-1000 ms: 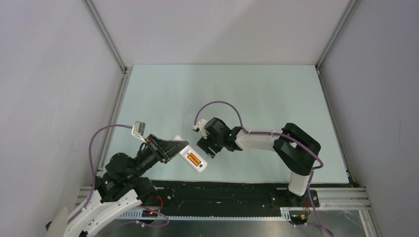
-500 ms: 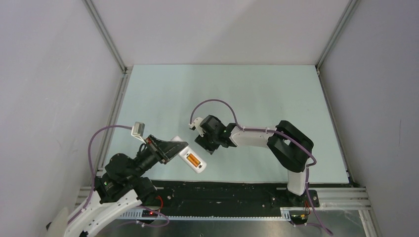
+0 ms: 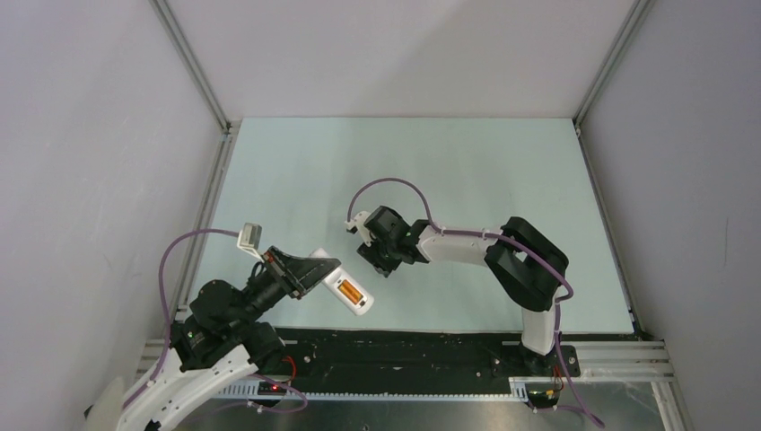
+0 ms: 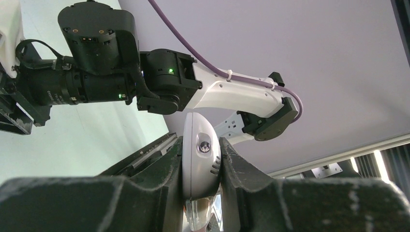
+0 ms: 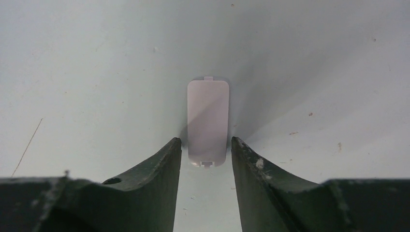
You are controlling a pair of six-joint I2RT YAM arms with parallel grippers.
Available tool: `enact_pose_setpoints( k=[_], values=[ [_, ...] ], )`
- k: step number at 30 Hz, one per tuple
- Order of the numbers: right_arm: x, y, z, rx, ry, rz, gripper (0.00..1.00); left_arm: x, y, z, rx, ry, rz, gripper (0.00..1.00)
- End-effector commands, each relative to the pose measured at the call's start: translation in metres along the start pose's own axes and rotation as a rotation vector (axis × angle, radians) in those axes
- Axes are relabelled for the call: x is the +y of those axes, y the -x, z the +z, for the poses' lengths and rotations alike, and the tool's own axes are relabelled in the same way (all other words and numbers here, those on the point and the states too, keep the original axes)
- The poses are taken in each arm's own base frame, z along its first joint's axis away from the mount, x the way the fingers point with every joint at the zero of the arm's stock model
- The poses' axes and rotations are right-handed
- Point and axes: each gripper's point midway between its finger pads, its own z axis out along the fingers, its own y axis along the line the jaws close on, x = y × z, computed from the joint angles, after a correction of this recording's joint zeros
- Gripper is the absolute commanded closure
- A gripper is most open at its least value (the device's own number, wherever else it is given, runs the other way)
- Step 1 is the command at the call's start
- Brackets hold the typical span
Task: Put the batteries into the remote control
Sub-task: Pick up the battery cover at the center of the board.
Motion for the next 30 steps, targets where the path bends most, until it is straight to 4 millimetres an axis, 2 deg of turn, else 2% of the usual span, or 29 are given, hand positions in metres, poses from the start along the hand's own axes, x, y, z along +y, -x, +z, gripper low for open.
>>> enact_pose_setpoints(
  k=[1, 7, 15, 23, 27, 28, 30],
  values=[
    [0.000, -0.033, 0.006, 0.125, 0.005, 0.028, 0.55, -0.014, 0.009, -0.003, -0.033, -0.049, 0.018, 1.00],
    [-0.003, -0.034, 0.005, 0.127, -0.021, 0.036, 0.61, -0.014, 0.008, -0.003, -0.032, -0.045, 0.019, 1.00],
    [-0.001, -0.015, -0.009, 0.064, -0.014, 0.039, 0.65, -0.015, 0.009, -0.003, -0.037, -0.047, 0.020, 1.00],
    [-0.002, 0.001, -0.039, -0.031, -0.028, 0.101, 0.67, -0.003, 0.009, -0.001, -0.048, -0.017, 0.002, 1.00],
    [-0.002, -0.002, -0.055, -0.069, -0.045, 0.153, 0.68, 0.008, 0.010, 0.001, -0.072, 0.008, -0.013, 1.00],
    [-0.006, -0.009, -0.057, -0.058, -0.073, 0.161, 0.68, 0.014, 0.009, 0.002, -0.077, 0.023, -0.013, 1.00],
    [-0.008, -0.009, -0.076, -0.087, -0.103, 0.191, 0.68, 0.023, 0.009, 0.005, -0.087, 0.045, -0.020, 1.00]
  ],
)
